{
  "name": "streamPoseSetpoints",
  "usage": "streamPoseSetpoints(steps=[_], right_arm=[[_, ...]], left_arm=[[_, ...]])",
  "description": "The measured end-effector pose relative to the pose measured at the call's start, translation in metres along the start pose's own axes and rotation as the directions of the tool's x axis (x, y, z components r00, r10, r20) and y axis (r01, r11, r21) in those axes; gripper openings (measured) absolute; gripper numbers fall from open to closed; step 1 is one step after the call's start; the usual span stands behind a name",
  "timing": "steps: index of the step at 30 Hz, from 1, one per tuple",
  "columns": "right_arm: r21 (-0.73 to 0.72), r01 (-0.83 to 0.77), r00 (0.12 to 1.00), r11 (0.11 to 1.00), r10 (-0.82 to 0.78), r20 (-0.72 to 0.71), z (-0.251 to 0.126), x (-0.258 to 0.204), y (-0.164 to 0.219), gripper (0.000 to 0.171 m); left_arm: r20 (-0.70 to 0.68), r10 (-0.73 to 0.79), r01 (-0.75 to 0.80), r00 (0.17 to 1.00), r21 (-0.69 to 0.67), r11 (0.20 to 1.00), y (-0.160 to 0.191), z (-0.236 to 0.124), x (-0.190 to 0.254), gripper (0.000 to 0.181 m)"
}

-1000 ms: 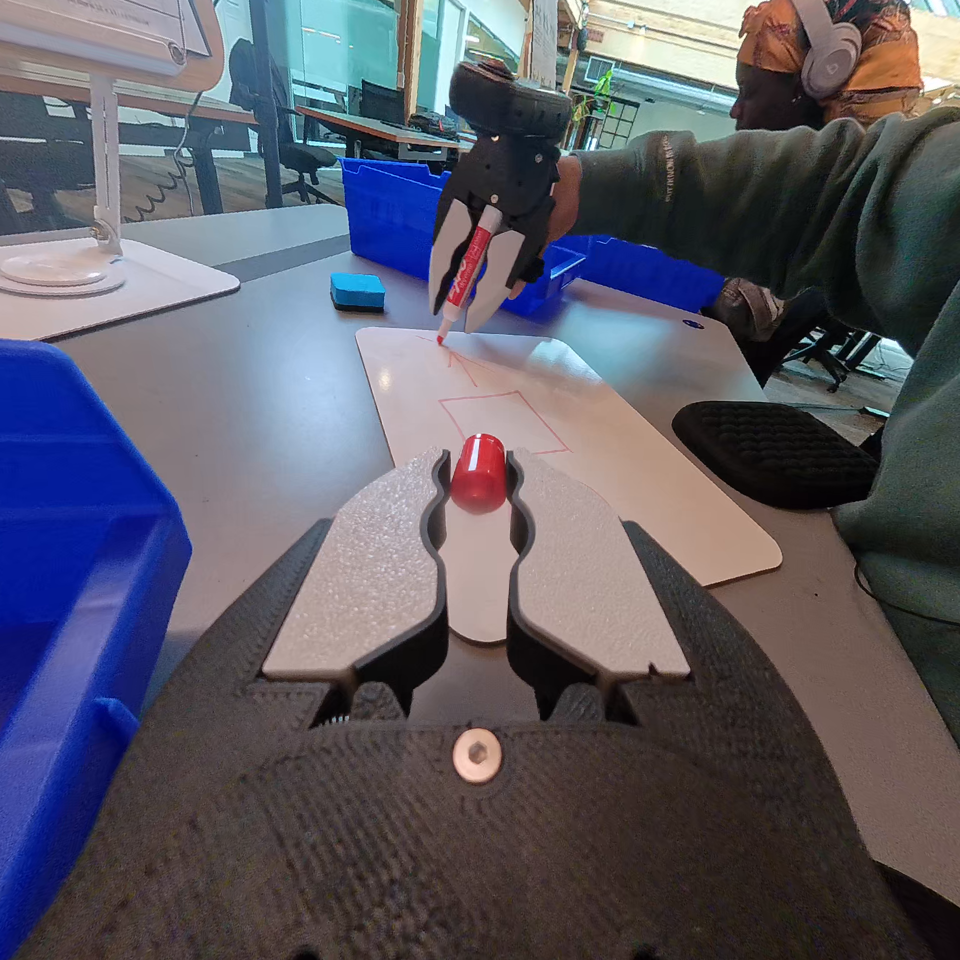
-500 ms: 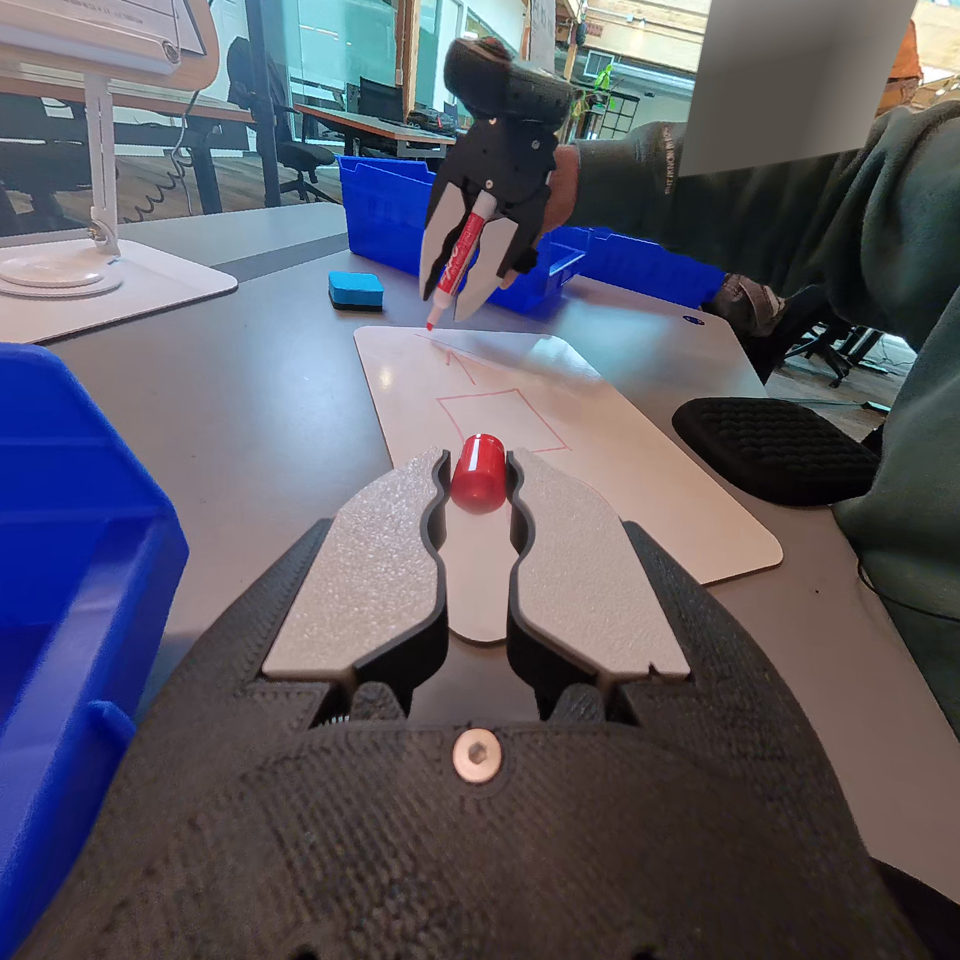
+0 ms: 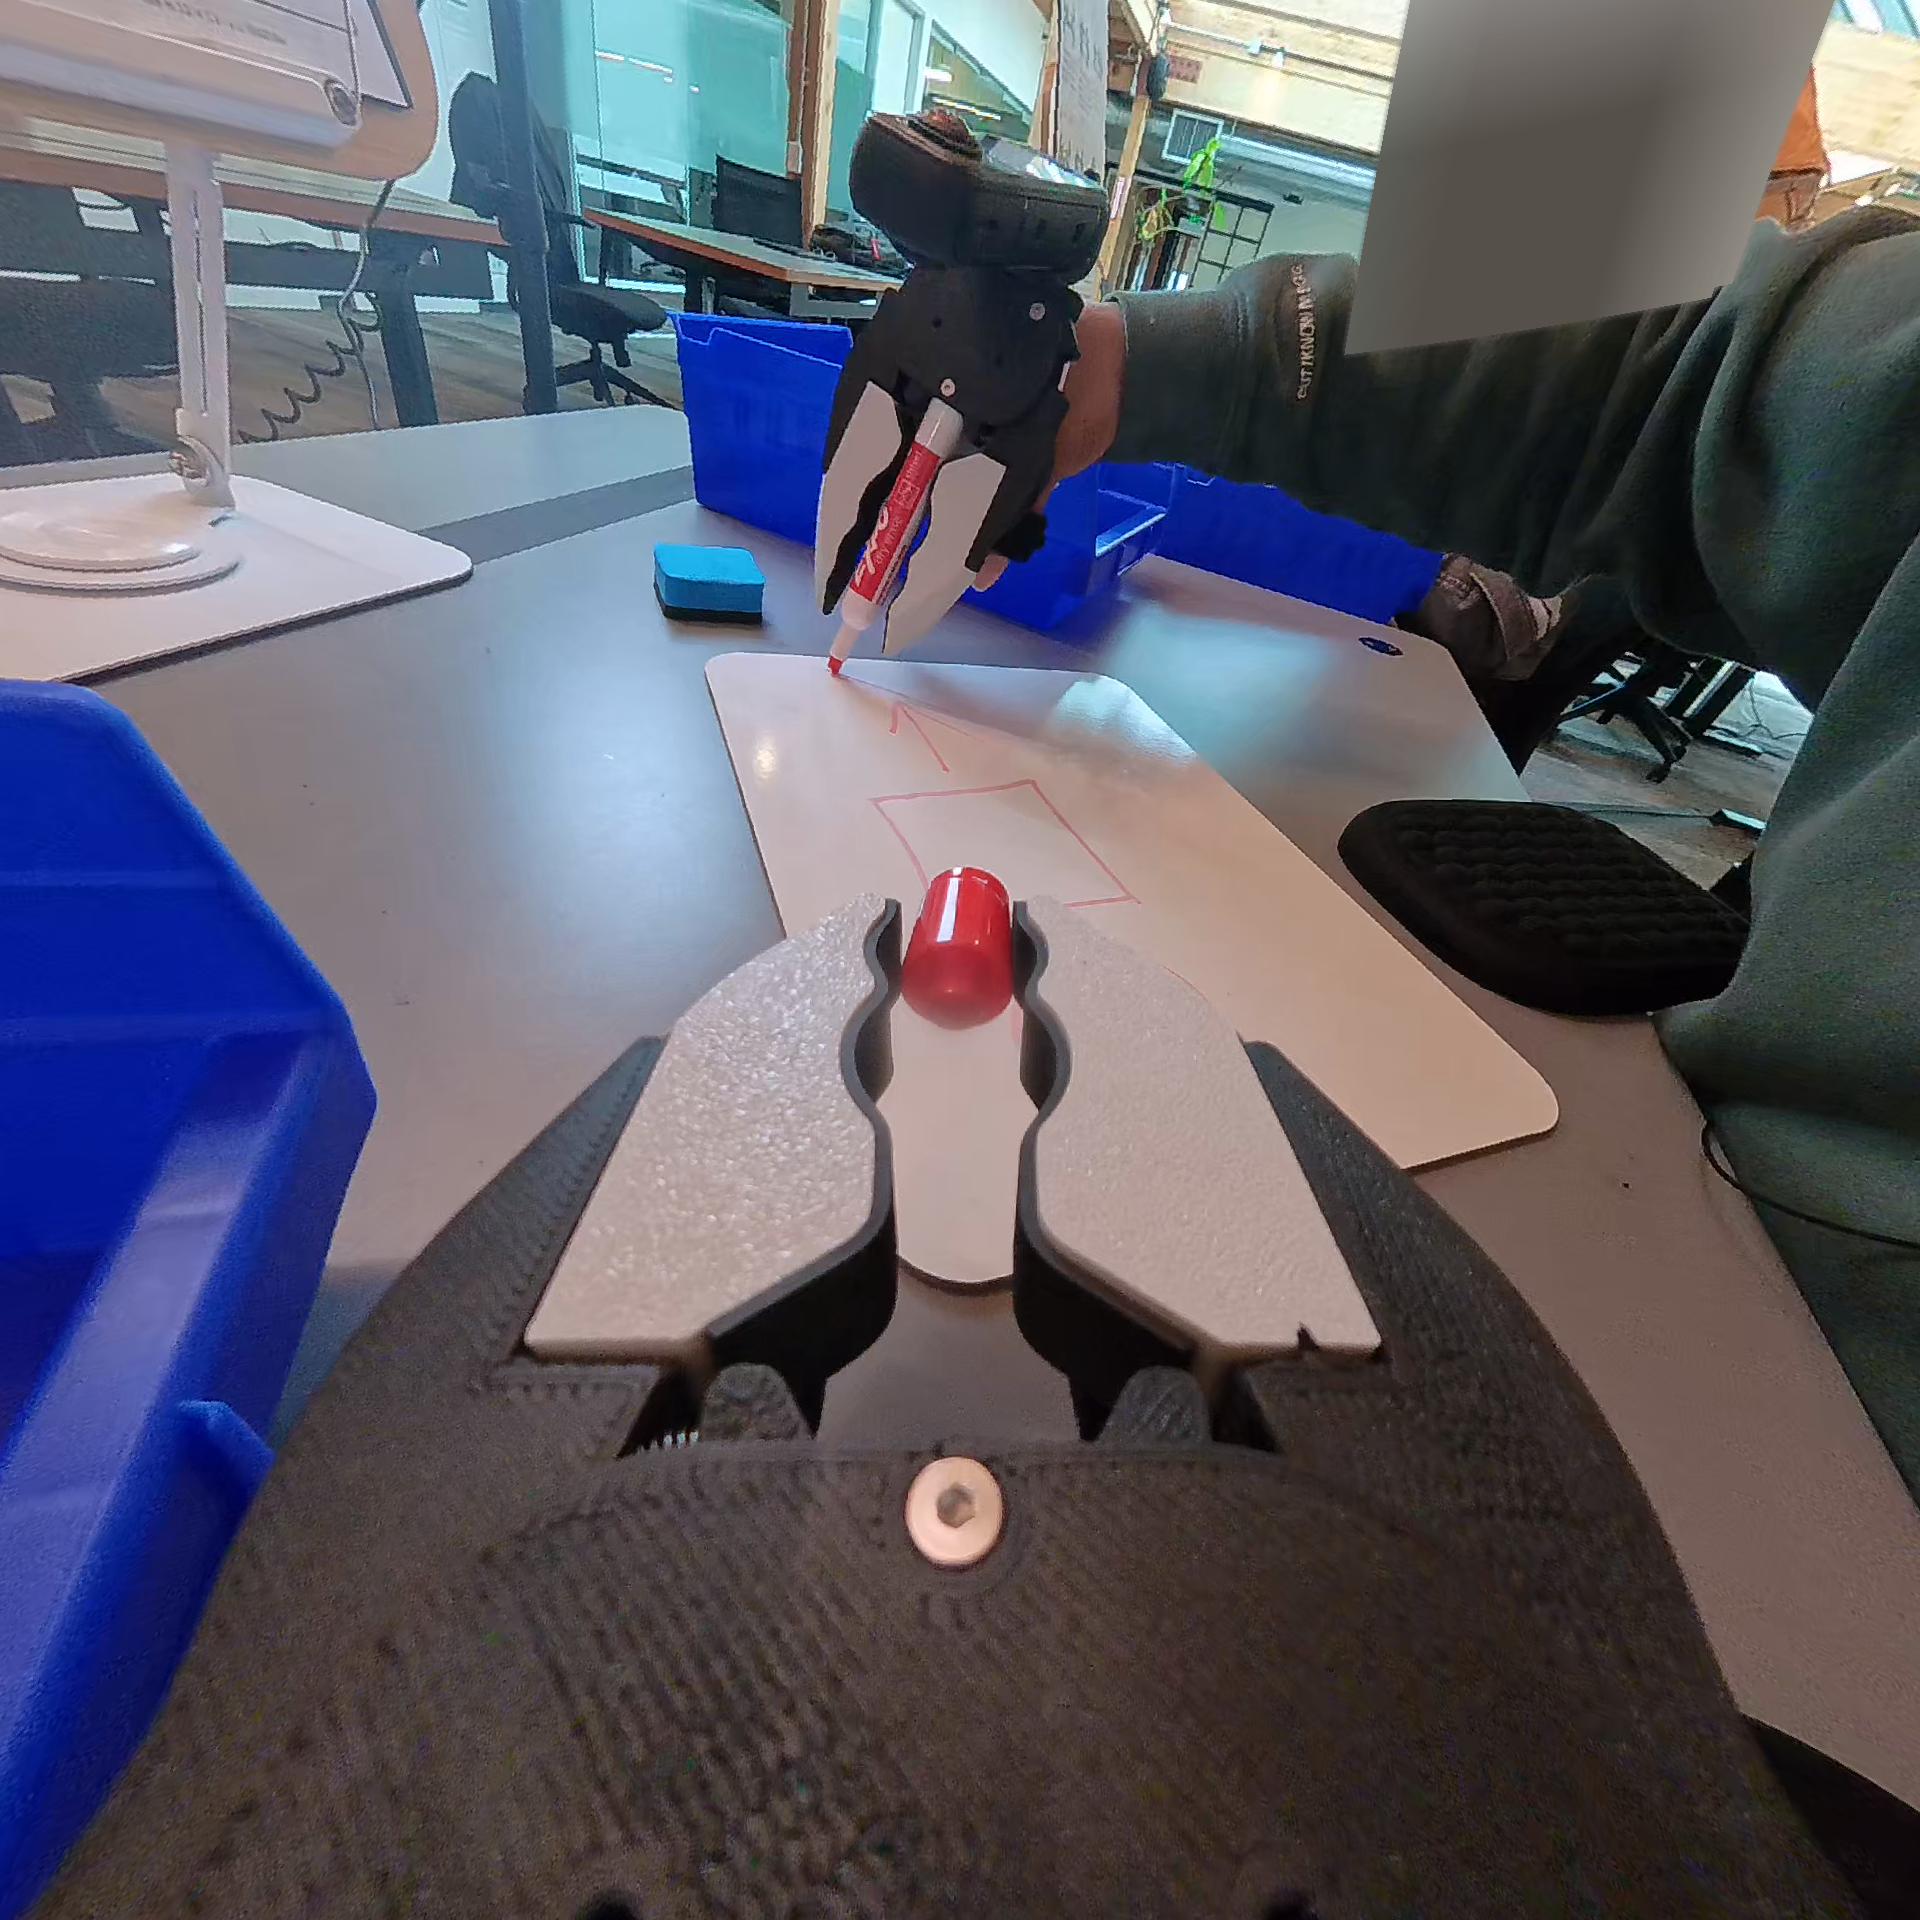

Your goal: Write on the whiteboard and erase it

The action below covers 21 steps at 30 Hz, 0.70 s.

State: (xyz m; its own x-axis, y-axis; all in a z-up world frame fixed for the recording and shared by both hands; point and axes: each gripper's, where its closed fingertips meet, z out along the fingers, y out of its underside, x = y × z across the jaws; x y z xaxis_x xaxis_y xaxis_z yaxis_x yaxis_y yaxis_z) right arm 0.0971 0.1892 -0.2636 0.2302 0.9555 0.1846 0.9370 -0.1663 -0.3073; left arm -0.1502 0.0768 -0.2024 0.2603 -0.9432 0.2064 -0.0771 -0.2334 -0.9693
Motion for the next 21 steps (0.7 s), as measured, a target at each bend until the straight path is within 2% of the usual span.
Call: streamPoseSetpoints(steps=[21], right_arm=[[-0.154, 0.023, 1.0, 0.988, -0.023, -0.003, -0.016, -0.015, 0.036, 0.034]], left_arm=[[-0.005, 0.017, -0.017, 1.0, -0.01, 1.0, 0.001, 0.002, 0.003, 0.02]])
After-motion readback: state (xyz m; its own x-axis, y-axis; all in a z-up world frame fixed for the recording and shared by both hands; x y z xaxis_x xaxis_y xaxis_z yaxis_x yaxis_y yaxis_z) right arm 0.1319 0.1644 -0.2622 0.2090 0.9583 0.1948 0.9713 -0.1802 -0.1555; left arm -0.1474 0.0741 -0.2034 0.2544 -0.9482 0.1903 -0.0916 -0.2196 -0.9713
